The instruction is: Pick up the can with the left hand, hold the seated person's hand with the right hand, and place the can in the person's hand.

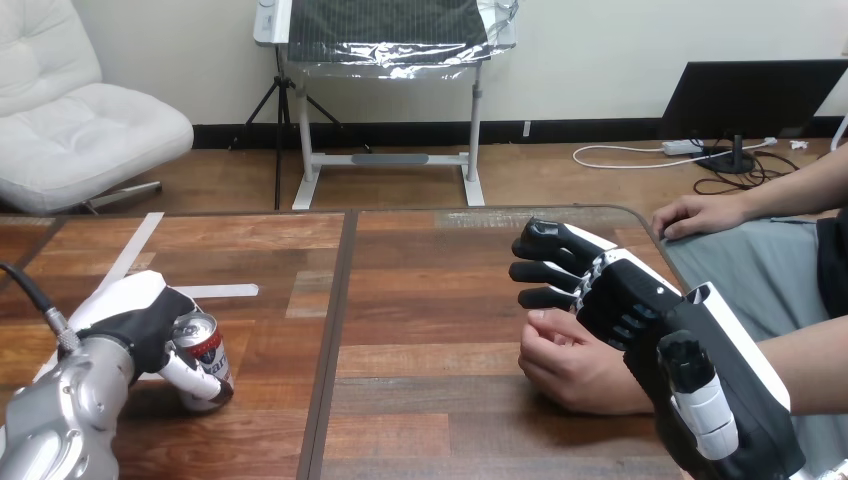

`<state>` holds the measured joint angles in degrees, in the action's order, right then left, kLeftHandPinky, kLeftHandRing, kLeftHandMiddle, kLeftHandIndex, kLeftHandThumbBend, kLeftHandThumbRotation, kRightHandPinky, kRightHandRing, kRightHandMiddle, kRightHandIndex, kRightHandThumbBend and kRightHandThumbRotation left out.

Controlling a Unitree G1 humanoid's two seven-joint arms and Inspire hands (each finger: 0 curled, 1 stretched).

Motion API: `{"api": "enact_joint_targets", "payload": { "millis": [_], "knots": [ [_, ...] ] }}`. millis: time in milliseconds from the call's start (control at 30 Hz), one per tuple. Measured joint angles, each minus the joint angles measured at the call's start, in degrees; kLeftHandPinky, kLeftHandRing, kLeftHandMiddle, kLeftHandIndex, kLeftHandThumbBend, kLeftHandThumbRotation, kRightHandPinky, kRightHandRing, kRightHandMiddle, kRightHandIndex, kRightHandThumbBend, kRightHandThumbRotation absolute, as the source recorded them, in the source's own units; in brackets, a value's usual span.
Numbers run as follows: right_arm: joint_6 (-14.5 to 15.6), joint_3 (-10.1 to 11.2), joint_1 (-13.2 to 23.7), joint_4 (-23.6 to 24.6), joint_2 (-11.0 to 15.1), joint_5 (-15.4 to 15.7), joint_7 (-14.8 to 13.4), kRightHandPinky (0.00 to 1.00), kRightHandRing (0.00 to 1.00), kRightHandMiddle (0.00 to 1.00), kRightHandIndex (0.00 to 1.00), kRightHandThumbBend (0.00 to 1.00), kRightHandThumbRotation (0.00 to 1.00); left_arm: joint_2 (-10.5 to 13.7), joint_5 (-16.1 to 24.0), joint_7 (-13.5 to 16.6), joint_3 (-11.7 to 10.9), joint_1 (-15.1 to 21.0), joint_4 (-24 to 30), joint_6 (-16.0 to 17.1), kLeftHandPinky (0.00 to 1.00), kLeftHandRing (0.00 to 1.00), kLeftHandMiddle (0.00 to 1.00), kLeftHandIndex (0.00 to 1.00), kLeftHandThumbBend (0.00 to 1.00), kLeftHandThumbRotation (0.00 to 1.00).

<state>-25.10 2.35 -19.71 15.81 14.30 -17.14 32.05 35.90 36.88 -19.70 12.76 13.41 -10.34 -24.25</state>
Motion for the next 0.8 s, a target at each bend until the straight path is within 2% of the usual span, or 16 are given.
{"api": "enact_joint_targets", "payload": {
  "millis": [200, 267, 300, 333, 467, 600, 800],
  "knots": [
    [-0.04, 0.03, 0.00, 0.00, 0.00, 0.00, 0.00, 0.78, 0.83, 0.86, 0.86, 0.81, 0.97, -0.06, 0.05, 1.20, 0.01, -0.03, -0.73, 0.16, 0.48, 0.51, 0.54, 0.55, 0.70, 0.00],
    [-0.04, 0.04, 0.00, 0.00, 0.00, 0.00, 0.00, 0.78, 0.83, 0.86, 0.86, 0.81, 0.97, -0.13, -0.02, 1.78, -0.02, -0.08, -0.80, 0.16, 0.40, 0.46, 0.51, 0.53, 0.69, 0.00],
    [-0.04, 0.04, 0.00, 0.00, 0.00, 0.00, 0.00, 0.78, 0.83, 0.86, 0.86, 0.81, 0.97, -0.16, -0.06, 2.06, -0.03, -0.10, -0.82, 0.16, 0.40, 0.46, 0.51, 0.53, 0.69, 0.00],
    [-0.04, 0.04, 0.00, 0.00, 0.00, 0.00, 0.00, 0.78, 0.83, 0.86, 0.86, 0.81, 0.97, -0.19, -0.10, 2.30, -0.03, -0.11, -0.83, 0.16, 0.32, 0.40, 0.47, 0.52, 0.69, 0.00],
    [-0.04, 0.04, 0.00, 0.00, 0.00, 0.00, 0.00, 0.78, 0.83, 0.86, 0.86, 0.81, 0.97, -0.34, -0.34, 3.39, -0.07, -0.27, -0.84, 0.17, 0.23, 0.32, 0.42, 0.51, 0.69, 0.00],
    [-0.04, 0.04, 0.00, 0.00, 0.00, 0.00, 0.00, 0.78, 0.83, 0.86, 0.86, 0.81, 0.97, -0.58, -0.56, 4.21, -0.18, -0.49, -0.84, 0.15, 0.17, 0.25, 0.38, 0.51, 0.70, 0.00],
    [-0.04, 0.04, 0.01, 0.00, 0.01, 0.00, 0.00, 0.78, 0.83, 0.86, 0.86, 0.81, 0.97, -1.06, -1.62, 4.84, -0.71, -0.83, -0.84, -0.06, 0.16, 0.24, 0.37, 0.50, 0.70, 0.00]
  ]
}}
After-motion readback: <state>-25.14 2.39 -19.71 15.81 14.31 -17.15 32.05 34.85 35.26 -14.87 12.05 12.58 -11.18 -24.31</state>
